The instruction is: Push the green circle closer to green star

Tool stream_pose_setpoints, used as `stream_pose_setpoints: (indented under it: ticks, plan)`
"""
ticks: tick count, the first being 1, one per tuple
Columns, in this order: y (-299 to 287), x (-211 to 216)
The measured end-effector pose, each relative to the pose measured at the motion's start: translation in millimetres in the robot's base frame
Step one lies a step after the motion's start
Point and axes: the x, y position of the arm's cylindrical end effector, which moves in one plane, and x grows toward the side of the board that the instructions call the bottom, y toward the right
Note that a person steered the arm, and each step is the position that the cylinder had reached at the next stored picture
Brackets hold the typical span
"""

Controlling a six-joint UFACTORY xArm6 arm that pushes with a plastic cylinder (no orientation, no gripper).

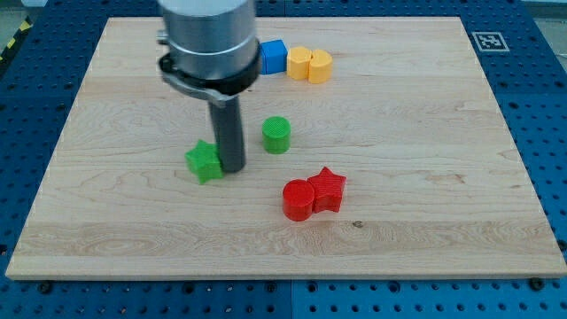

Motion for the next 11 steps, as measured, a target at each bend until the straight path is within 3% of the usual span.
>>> stream_pose_setpoints:
  ticks: [1,4,5,8,11]
  plan:
    - [-11.1,0.0]
    - [115.8,0.0]
    - [127.5,-15.6]
    - [125.5,-52.8]
    - [79.5,-45.7]
